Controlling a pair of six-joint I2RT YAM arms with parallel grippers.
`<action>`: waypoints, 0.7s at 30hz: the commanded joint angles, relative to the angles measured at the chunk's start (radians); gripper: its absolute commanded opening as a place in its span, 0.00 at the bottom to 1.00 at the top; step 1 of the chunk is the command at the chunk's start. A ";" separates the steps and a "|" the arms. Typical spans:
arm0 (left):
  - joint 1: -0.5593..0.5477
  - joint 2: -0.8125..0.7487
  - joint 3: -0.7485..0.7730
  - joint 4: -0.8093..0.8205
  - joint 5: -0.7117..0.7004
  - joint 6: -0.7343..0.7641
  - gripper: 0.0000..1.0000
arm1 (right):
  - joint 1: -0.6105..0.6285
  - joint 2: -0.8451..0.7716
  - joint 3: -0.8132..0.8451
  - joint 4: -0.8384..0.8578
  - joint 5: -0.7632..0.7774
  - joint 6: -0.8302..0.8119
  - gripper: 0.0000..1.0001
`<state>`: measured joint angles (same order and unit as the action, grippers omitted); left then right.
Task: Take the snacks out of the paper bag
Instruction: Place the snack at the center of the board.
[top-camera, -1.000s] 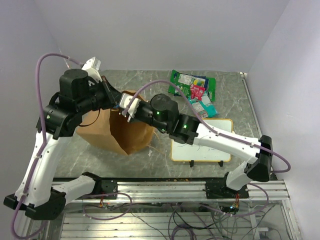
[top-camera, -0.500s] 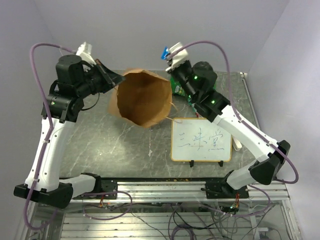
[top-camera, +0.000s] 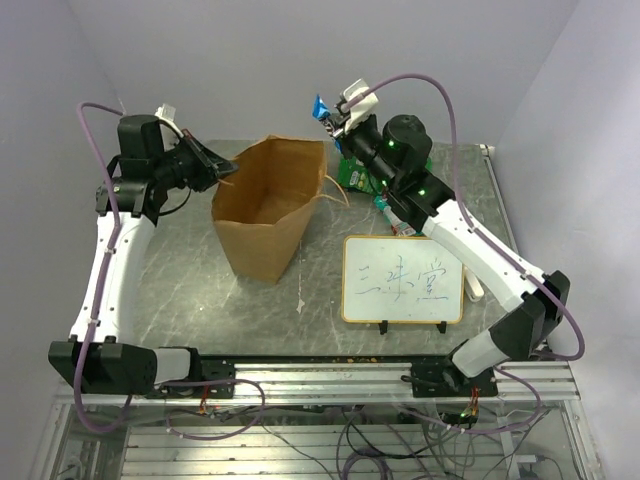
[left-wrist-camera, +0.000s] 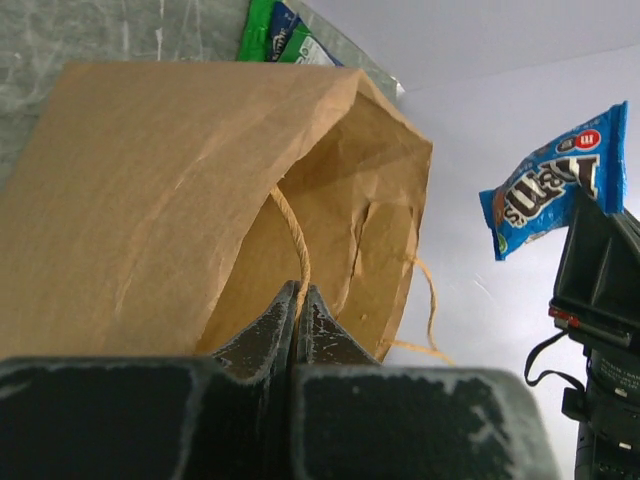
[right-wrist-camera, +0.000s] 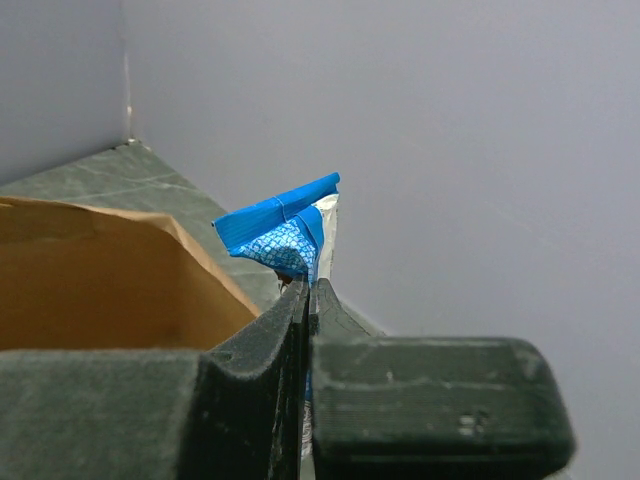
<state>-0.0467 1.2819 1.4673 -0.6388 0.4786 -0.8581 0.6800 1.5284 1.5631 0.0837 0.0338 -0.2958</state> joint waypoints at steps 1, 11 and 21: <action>0.028 -0.003 0.052 -0.111 -0.034 0.062 0.07 | -0.027 0.043 0.004 0.036 0.116 0.028 0.00; 0.127 0.119 0.200 -0.256 -0.064 0.124 0.07 | -0.358 0.163 0.007 -0.144 0.042 0.364 0.00; 0.137 0.122 0.240 -0.336 -0.116 0.187 0.40 | -0.414 0.330 -0.043 -0.141 0.057 0.344 0.00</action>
<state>0.0788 1.4166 1.6470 -0.9115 0.4026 -0.7265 0.2649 1.7996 1.5253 -0.0525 0.0906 0.0307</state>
